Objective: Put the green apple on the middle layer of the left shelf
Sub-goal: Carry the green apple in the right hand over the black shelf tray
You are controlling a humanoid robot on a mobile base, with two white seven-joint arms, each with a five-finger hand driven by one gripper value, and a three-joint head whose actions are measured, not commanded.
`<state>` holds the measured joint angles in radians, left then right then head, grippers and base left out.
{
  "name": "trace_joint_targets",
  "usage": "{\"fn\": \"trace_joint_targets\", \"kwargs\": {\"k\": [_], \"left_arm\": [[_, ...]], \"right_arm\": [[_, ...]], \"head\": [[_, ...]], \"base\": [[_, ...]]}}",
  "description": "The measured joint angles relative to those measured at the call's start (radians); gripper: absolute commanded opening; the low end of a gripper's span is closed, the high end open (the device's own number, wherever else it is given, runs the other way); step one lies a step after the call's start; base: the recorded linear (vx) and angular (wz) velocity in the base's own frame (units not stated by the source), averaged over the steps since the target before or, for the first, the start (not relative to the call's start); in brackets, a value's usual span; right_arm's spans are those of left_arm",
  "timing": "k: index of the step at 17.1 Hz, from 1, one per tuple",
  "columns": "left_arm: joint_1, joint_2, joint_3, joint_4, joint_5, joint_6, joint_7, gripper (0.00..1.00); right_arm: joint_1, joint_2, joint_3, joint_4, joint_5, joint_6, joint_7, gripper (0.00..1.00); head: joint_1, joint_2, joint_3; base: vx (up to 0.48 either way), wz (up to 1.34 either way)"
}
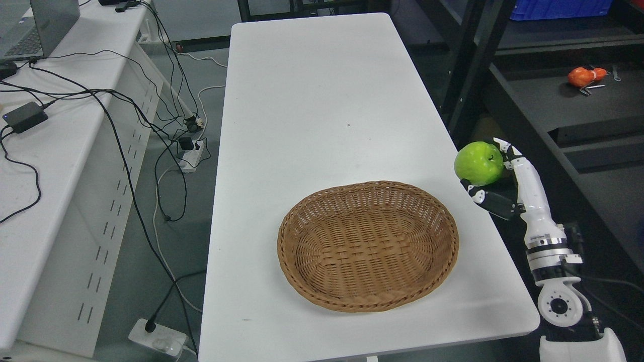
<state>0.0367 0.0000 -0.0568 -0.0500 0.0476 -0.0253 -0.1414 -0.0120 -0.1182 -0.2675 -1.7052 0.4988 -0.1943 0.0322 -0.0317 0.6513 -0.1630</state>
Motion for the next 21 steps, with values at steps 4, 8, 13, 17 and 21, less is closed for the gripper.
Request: {"fn": "trace_joint_targets", "kwargs": {"k": [4,8,13,17,21], "left_arm": [[0.000,0.000,0.000,0.000,0.000,0.000,0.000,1.00],[0.000,0.000,0.000,0.000,0.000,0.000,0.000,1.00],[0.000,0.000,0.000,0.000,0.000,0.000,0.000,1.00],[0.001,0.000,0.000,0.000,0.000,0.000,0.000,1.00],[0.000,0.000,0.000,0.000,0.000,0.000,0.000,1.00]], "right_arm": [[0.007,0.042,-0.017,-0.002,0.000,0.005,-0.051,0.00],[0.010,0.069,-0.028,-0.004,-0.003,0.007,-0.071,0.00],[0.011,0.088,-0.035,-0.005,-0.006,0.009,-0.076,0.00],[0.012,0.099,-0.038,-0.006,-0.007,0.005,-0.080,0.00],[0.012,0.106,-0.041,-0.006,-0.008,0.004,-0.076,0.00]], "head": [[0.0000,0.000,0.000],[0.0000,0.000,0.000],[0.0000,0.000,0.000],[0.0000,0.000,0.000],[0.0000,0.000,0.000]], "base": [[-0.088,-0.03],[-0.231,-0.06],[-0.352,0.00],[-0.407,0.06],[-0.375,-0.16]]}}
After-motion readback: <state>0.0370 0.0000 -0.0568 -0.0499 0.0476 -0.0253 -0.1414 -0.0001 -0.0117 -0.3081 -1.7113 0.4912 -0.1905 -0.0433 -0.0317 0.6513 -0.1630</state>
